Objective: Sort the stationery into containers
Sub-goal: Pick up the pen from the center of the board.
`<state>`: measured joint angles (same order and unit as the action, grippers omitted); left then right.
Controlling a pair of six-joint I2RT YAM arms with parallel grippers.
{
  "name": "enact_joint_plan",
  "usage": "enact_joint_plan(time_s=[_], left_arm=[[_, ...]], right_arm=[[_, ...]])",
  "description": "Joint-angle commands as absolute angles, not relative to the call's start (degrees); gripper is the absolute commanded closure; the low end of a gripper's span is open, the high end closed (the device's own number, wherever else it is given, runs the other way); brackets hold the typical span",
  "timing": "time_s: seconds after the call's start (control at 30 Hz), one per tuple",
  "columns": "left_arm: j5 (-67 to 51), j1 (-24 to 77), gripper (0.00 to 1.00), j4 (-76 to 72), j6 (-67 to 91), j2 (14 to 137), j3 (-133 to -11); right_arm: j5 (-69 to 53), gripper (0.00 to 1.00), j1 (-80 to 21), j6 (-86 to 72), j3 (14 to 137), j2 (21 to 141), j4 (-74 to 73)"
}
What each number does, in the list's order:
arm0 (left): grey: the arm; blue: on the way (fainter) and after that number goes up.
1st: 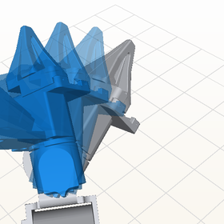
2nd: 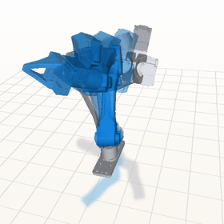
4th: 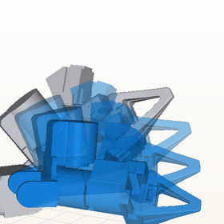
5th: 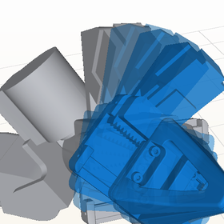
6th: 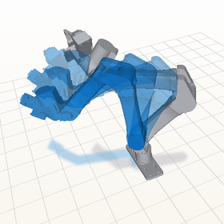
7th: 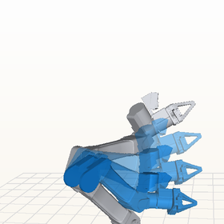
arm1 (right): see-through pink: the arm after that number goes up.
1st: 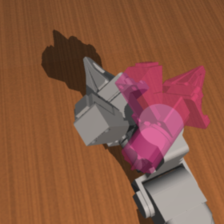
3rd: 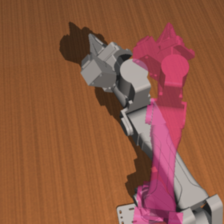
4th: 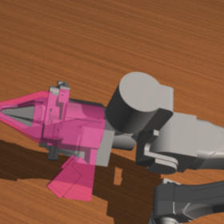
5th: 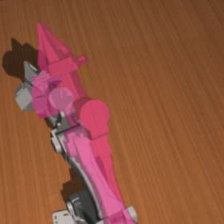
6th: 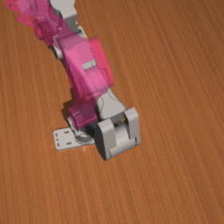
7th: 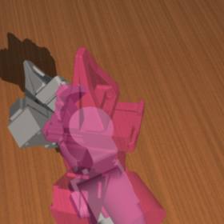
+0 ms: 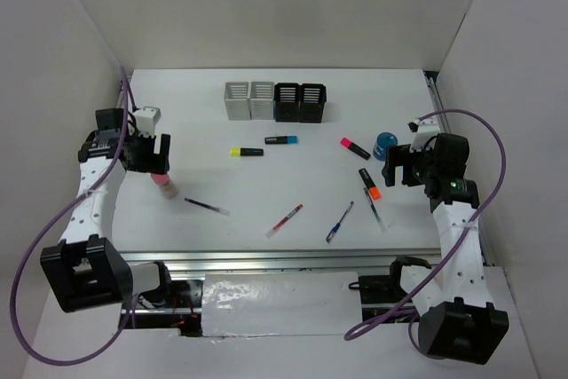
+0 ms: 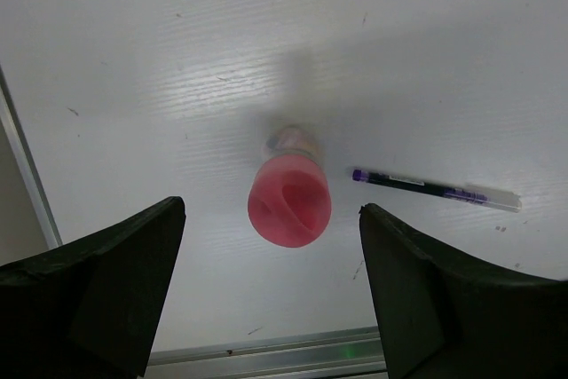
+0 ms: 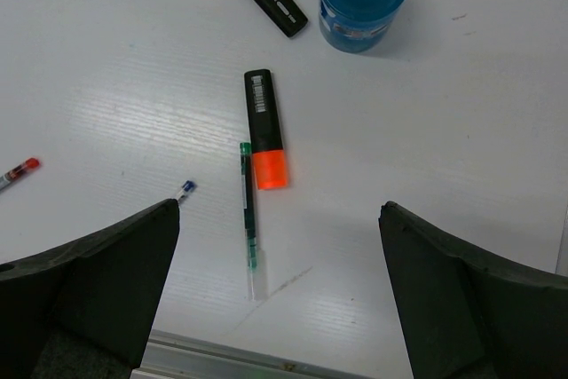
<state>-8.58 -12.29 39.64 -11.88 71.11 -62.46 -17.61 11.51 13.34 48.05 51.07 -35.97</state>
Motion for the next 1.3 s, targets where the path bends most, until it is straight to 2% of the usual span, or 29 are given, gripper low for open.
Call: enact_joint_plan(time_s=[0.0,0.47,0.6,0.67,0.73,0.93,1.07,1.1,1.17,1.2,1.27], left_arm=[[-12.8,-13.9,0.09,37.9,-14.8,72.7,-62.1],[-16.6,-16.3,0.16,35.9,-20.0,75.5,-56.3],[-17.2,-16.9,0.22,34.3,-19.7,76.2,-55.2],[-18.3,-17.0,0.32,33.8,-20.2,77.1,-55.1],[-19.1,-17.0,0.36,33.1,-20.3,77.5,-54.8],[-20.1,-17.1,0.39,30.4,-20.3,78.2,-54.6],[-22.0,-17.1,0.61,31.3,-21.5,79.4,-55.9],[-22.6,-17.1,0.70,32.2,-22.1,79.4,-56.4],[-24.3,-17.1,0.78,33.0,-22.4,79.4,-58.9],[-25.0,-16.9,0.85,33.7,-22.2,79.5,-61.3],[-26.6,-15.9,0.91,35.1,-21.5,80.2,-64.8]], right_arm=[[-18.0,0.00,11.8,14.2,47.9,51.4,-35.1],[-17.8,0.00,11.7,14.2,48.2,52.8,-35.1],[-17.8,0.00,11.6,14.2,48.1,52.7,-35.1],[-17.9,0.00,11.7,14.0,48.0,53.0,-35.1],[-17.9,0.00,11.8,14.0,48.2,53.1,-35.2],[-17.4,0.00,11.7,14.3,48.3,52.1,-35.6],[-17.1,0.00,11.7,14.6,48.4,51.6,-36.1],[-17.0,0.00,11.7,14.5,48.6,51.5,-36.1],[-16.8,0.00,11.7,14.4,49.0,51.2,-36.3],[-16.7,0.00,11.7,14.3,49.1,51.2,-36.5],[-16.5,0.00,11.7,14.1,49.6,51.0,-36.8]])
